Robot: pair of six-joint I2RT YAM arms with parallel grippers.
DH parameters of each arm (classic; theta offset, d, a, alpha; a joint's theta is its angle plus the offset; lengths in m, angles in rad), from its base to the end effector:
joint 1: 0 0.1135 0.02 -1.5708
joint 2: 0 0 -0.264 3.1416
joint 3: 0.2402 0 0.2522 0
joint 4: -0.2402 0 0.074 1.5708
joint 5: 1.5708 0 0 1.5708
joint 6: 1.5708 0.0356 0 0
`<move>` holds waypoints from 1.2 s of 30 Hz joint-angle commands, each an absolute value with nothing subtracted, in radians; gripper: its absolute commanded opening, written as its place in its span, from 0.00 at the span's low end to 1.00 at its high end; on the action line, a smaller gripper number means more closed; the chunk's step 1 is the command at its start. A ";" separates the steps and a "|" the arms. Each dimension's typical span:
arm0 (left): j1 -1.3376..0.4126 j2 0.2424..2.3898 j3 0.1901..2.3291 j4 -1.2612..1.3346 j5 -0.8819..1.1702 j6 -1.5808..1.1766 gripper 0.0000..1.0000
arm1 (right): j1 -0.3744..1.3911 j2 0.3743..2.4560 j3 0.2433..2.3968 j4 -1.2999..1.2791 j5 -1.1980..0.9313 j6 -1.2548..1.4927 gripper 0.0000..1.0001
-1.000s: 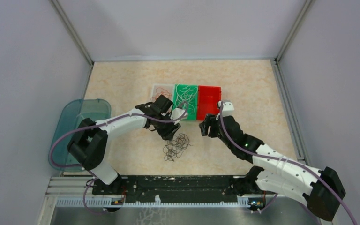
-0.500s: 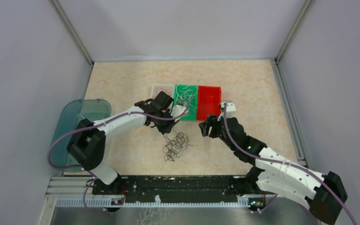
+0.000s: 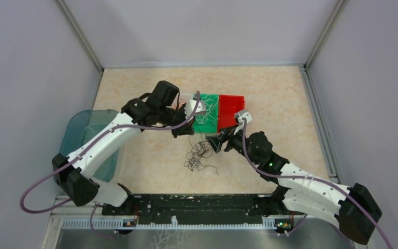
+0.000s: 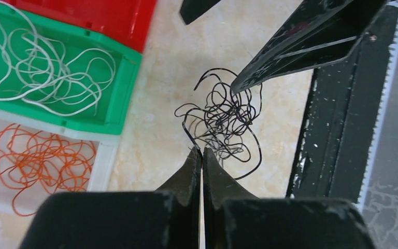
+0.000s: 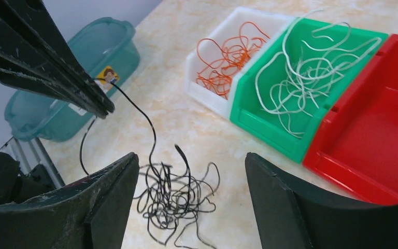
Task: Untangle the cables
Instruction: Untie the cable.
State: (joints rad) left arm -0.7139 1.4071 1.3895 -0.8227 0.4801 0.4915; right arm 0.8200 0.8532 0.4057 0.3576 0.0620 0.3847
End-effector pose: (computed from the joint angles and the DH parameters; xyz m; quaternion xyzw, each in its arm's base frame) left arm 0.2110 -0.2045 0.3510 0.5843 0.6993 -0.2592 0.3202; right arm 0.1396 0.1464 0.2507 -0.1389 0.7249 0.3632 0.5686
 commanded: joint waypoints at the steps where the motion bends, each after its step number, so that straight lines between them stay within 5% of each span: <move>1: -0.721 1.407 1.429 -0.919 0.592 0.522 0.00 | 0.828 0.911 0.464 0.552 -0.044 0.331 0.77; 17: -0.723 1.414 1.573 -1.029 0.715 0.553 0.00 | 0.942 1.149 0.608 0.604 0.100 0.197 0.75; 36: -0.723 1.390 1.981 -1.069 0.719 0.558 0.00 | 0.969 1.315 0.467 0.895 0.178 0.390 0.64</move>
